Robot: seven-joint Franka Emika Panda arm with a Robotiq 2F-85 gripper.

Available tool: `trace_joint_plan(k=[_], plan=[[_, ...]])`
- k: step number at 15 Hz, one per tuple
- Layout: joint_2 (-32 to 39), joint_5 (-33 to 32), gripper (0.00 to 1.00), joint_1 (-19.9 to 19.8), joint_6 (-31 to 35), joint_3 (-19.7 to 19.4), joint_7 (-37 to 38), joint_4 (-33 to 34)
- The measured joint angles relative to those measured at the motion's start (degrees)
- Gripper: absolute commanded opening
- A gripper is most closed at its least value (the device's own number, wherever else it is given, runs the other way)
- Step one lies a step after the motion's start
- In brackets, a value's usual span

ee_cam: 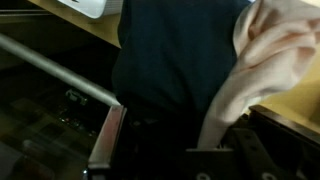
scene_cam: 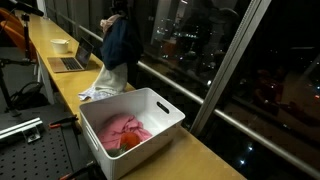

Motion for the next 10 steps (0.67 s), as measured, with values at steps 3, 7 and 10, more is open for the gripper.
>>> trace_joint_plan(k=[3,7,10], plan=[[0.15,6.52,0.0,-4.64,8.17,1.73,0.63,-7.95],[-0.9,12.82,0.0,-10.95,18.04,2.95,0.89,-20.35],[-2.45,16.1,0.0,-15.39,24.57,3.14,0.83,-29.87]])
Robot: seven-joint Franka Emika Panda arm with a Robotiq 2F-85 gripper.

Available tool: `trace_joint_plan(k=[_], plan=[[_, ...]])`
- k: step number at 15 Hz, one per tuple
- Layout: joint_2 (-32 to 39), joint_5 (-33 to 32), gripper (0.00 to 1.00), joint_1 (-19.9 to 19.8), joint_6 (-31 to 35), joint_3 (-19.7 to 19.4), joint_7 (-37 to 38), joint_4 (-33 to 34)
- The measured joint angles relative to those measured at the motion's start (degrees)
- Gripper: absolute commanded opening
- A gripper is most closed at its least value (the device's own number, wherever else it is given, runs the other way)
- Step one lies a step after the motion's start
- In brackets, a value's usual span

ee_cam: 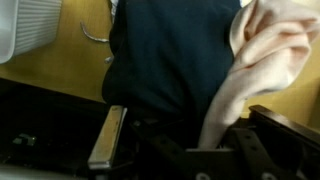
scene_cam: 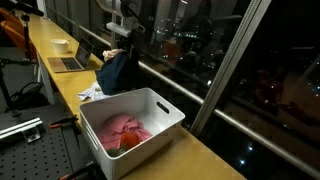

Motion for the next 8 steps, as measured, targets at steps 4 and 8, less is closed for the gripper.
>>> trace_joint_plan(k=[4,8], plan=[[-3.1,6.43,0.0,-3.66,7.63,-1.79,-2.36,-12.79],[-7.11,12.61,0.33,-3.77,11.69,-4.63,-6.03,-22.91]])
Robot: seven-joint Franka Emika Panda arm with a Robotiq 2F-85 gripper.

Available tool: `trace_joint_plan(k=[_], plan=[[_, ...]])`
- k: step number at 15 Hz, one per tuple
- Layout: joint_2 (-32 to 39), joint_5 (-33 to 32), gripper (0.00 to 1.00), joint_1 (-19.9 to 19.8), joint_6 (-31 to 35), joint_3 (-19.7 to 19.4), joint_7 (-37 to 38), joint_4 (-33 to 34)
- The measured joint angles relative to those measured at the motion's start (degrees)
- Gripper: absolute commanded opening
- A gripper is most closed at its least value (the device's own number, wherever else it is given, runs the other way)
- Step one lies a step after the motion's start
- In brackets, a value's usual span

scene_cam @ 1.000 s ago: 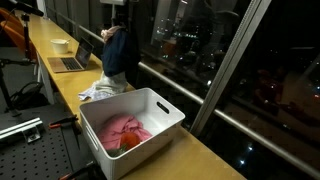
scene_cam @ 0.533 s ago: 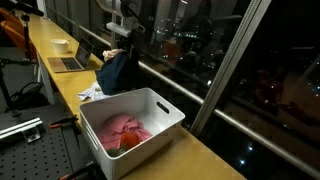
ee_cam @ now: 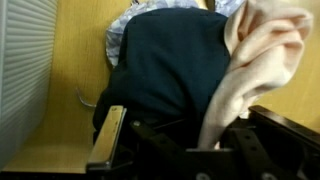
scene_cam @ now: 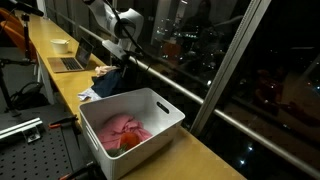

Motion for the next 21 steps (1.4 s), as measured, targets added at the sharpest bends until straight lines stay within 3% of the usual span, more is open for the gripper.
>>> trace_joint_plan(k=[5,9,15,21], plan=[[-6.61,1.36,0.67,0.02,0.89,-1.89,-0.5,-7.95],[-15.84,1.37,0.97,-0.12,0.89,-4.88,-0.55,-13.84],[-27.44,0.44,1.0,-2.36,0.91,-10.63,-3.88,-21.31],[-26.12,-4.57,1.0,-4.0,7.91,-14.07,-7.82,-25.56]])
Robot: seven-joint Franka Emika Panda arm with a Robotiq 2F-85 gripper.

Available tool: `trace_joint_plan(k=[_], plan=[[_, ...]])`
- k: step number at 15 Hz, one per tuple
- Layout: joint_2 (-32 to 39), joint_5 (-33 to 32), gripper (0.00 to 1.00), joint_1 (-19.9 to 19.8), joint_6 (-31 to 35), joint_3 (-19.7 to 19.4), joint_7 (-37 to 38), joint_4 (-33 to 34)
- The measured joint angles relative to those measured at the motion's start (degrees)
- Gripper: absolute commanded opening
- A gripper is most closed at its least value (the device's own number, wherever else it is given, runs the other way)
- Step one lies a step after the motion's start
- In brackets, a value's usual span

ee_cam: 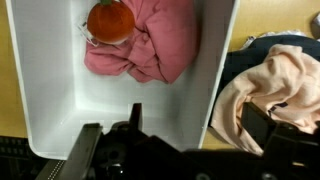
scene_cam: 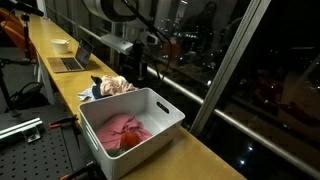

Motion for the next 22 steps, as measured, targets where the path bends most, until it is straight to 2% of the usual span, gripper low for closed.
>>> trace_joint_plan(k=[10,15,19,20,21,22], plan=[[16.09,0.25,1.0,-3.4,17.79,-0.56,-4.36,-2.3],[21.17,1.75,1.0,-6.07,23.98,-0.11,-6.36,-3.74],[25.71,2.58,1.0,-6.35,28.8,1.03,-6.36,-3.64],[26.72,2.73,0.98,-6.47,29.97,1.43,-6.36,-3.56],[27.68,2.82,0.74,-6.67,31.09,1.87,-6.36,-3.51],[28.43,2.84,0.73,-6.93,31.96,2.33,-6.35,-3.47]])
